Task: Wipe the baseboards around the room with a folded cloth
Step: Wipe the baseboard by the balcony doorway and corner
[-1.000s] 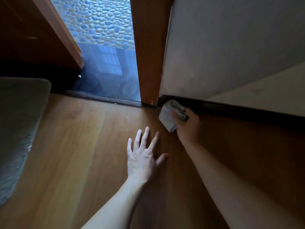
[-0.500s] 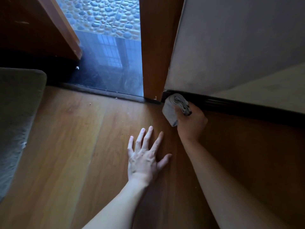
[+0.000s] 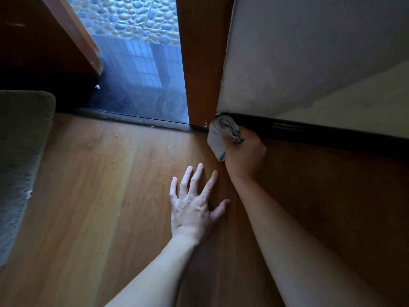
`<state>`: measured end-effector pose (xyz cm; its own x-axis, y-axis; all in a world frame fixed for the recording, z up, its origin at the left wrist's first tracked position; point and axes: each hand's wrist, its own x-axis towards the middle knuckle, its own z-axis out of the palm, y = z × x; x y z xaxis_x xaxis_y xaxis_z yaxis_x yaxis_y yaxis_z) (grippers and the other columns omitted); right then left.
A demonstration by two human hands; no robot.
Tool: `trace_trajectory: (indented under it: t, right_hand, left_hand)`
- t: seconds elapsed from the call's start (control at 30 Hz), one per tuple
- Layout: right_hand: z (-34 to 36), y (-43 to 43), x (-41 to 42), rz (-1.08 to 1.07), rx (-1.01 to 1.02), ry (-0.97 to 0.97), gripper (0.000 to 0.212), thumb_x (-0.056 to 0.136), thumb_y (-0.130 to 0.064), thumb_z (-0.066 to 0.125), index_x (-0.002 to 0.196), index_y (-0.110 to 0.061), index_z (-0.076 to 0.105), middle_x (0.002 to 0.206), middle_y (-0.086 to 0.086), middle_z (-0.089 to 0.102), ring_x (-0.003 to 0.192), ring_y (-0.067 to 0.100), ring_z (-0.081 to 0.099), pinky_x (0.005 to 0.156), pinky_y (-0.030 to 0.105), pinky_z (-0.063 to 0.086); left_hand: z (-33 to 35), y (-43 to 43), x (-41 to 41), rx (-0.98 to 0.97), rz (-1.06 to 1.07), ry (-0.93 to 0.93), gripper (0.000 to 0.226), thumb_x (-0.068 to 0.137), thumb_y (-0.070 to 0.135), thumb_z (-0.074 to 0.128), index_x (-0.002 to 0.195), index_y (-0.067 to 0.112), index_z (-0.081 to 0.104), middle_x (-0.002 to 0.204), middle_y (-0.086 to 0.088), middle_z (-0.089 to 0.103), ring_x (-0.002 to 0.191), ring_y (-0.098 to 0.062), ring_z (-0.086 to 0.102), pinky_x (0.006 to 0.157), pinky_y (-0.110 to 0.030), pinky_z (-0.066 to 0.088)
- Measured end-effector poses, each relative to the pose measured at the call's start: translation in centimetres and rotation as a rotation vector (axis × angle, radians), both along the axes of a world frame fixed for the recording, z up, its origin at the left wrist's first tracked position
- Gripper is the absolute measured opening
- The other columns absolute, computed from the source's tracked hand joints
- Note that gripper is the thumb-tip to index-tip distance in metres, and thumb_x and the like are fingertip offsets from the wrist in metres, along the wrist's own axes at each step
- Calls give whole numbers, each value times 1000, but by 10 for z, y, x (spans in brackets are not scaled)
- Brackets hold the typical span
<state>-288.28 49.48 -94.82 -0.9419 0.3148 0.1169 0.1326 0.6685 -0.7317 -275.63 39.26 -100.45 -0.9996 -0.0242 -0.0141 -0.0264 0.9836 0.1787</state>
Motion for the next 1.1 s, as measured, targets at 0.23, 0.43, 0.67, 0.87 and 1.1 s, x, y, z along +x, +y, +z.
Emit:
trace_trajectory:
  t: [0.23, 0.43, 0.67, 0.87, 1.1]
  right_hand:
    - [-1, 60, 1, -95, 29, -33, 29, 86, -39, 73, 106, -18, 74, 103, 5, 73, 93, 24, 68, 76, 34, 56]
    - [-5, 99, 4, -120, 39, -13, 26, 87, -38, 70, 97, -13, 74, 95, 7, 71, 84, 23, 67, 70, 35, 57]
    - [-6, 103, 2, -91, 21, -21, 27, 88, -39, 70, 97, -14, 74, 96, 6, 71, 84, 22, 67, 69, 36, 58]
    - [-6, 99, 2, -65, 65, 15, 24, 87, -35, 73, 98, -13, 74, 96, 7, 70, 84, 21, 66, 68, 31, 54]
    - [-11, 111, 4, -152, 84, 13, 27, 85, -36, 74, 94, -11, 74, 92, 8, 72, 80, 24, 68, 65, 35, 57]
  left_hand:
    - [2, 0, 0, 34, 9, 11, 71, 89, 76, 34, 151, 43, 40, 163, -1, 32, 153, -25, 22, 119, -59, 21]
    - [3, 1, 0, 53, 12, 11, 71, 88, 75, 36, 151, 42, 41, 163, -1, 32, 153, -24, 20, 121, -56, 13]
    - [3, 2, 1, 60, 15, 10, 71, 88, 76, 36, 151, 42, 42, 163, 0, 32, 153, -23, 19, 121, -59, 17]
    - [2, 3, 0, 54, 15, 15, 71, 88, 75, 36, 150, 43, 41, 163, 0, 31, 153, -23, 19, 120, -60, 17]
    - [1, 2, 0, 47, 11, 44, 70, 88, 74, 37, 150, 42, 42, 162, -2, 33, 152, -25, 21, 119, -62, 21]
